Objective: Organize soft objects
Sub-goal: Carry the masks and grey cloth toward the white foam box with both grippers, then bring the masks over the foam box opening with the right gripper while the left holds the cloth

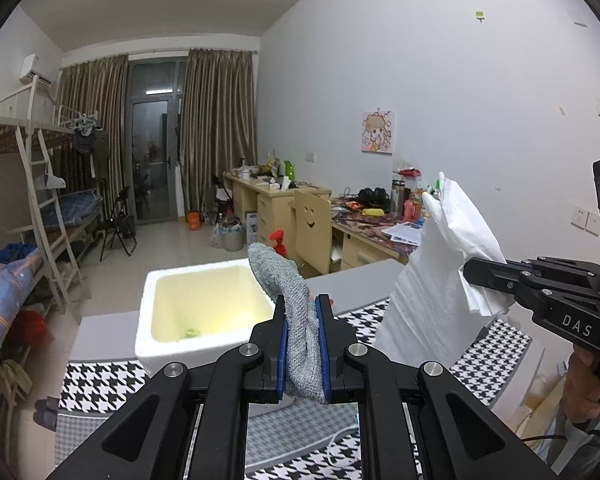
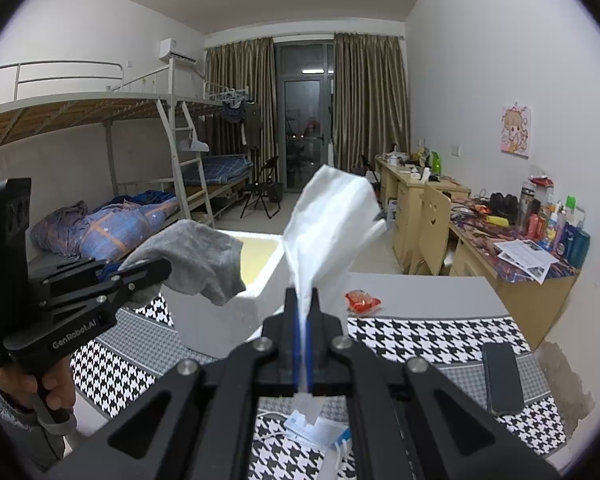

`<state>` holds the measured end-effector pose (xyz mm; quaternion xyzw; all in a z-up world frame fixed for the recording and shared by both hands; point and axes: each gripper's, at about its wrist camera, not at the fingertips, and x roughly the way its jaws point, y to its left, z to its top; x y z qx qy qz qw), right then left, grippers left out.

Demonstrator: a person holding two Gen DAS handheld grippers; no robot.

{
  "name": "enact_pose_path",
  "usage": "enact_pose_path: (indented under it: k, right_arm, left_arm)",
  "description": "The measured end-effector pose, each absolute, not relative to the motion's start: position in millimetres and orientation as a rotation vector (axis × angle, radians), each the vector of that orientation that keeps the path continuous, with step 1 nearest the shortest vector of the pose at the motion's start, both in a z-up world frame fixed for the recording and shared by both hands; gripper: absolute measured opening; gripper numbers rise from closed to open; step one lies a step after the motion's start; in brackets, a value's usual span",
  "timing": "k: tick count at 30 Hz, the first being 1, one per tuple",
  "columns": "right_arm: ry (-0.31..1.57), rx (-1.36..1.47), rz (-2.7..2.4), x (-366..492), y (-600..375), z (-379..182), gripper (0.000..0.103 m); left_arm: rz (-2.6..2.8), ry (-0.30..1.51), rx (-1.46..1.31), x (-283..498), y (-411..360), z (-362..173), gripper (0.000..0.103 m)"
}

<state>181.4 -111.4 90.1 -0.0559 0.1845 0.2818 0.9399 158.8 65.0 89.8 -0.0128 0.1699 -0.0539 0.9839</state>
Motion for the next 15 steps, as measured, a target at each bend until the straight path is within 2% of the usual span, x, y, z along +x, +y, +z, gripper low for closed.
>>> enact_pose_path:
  k: [15]
  right_arm:
    - [0.323, -0.123, 0.62, 195.8, -87.6, 121.3, 0.004]
  left_arm:
    - [-0.033, 0.299, -0.03, 187.4, 88.2, 116.2, 0.013]
